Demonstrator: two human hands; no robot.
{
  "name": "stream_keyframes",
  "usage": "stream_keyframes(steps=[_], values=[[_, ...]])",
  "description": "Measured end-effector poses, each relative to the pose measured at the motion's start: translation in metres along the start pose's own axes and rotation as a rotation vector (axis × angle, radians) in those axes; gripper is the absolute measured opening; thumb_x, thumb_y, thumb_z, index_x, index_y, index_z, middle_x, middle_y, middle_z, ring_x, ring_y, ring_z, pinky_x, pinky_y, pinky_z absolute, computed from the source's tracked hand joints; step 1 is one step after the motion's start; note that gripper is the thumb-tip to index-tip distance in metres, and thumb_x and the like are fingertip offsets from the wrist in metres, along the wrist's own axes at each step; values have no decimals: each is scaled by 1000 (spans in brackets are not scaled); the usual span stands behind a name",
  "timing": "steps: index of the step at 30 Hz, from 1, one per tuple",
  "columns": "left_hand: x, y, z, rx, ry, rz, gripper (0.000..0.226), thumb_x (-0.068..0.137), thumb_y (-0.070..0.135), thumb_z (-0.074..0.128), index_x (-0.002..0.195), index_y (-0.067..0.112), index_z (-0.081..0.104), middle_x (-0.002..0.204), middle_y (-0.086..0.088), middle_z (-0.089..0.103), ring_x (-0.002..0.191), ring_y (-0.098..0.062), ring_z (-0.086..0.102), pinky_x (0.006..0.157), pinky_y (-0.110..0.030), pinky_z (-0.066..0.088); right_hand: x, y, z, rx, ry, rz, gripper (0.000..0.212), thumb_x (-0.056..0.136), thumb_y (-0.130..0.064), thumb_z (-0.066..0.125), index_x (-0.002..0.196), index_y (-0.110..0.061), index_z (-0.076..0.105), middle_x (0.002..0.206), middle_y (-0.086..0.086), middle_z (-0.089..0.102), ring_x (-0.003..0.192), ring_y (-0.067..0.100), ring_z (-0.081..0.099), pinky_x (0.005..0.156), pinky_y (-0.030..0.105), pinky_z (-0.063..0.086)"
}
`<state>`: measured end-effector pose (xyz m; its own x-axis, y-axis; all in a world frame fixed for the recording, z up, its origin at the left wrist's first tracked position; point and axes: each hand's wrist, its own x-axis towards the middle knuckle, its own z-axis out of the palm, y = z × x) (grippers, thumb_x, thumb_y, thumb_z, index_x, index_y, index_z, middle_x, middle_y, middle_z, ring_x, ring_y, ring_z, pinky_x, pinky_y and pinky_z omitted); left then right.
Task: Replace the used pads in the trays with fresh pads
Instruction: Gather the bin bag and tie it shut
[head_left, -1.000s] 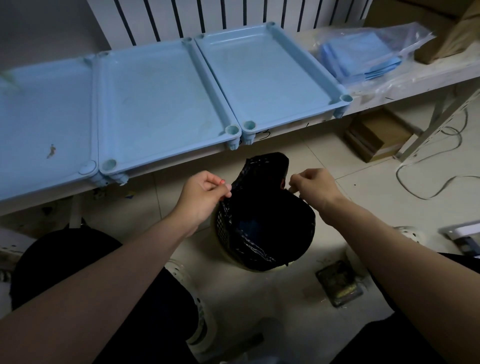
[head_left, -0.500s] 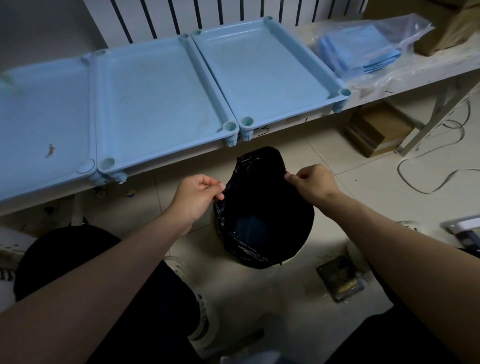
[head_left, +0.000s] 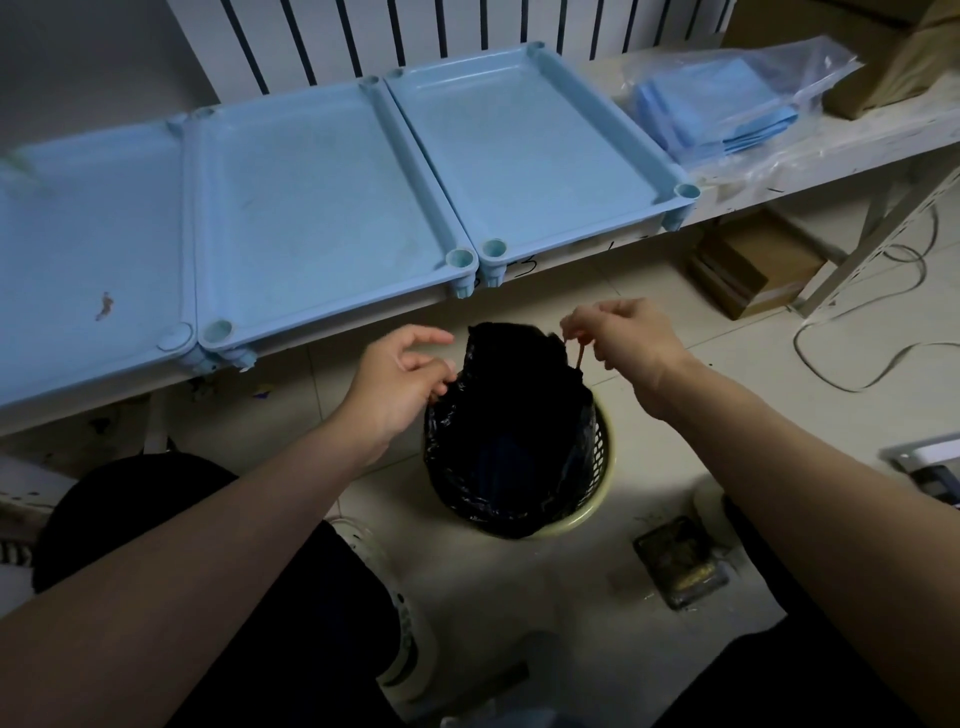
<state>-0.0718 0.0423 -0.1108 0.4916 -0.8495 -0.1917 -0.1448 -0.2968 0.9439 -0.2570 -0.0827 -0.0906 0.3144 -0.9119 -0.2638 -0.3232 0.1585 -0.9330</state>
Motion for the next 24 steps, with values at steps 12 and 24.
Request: stream_keyframes(steps=[12,24], values=[[-2,-6,42,280,-80,199,61,60,53,79,117,42,61,67,9,63,64,-9,62,70,-35,54,-16,-20,16,-194,-164,-267,16,82,-10,63,76,5,66,72,12,58,65,14,50,53,17,39],[10,-8,39,184,-174,206,27,97,28,54,74,31,69,85,-11,72,59,-5,56,65,-18,48,7,50,18,-475,-425,-426,42,86,-30,65,127,-31,59,123,-5,63,120,14,51,104,34,39]])
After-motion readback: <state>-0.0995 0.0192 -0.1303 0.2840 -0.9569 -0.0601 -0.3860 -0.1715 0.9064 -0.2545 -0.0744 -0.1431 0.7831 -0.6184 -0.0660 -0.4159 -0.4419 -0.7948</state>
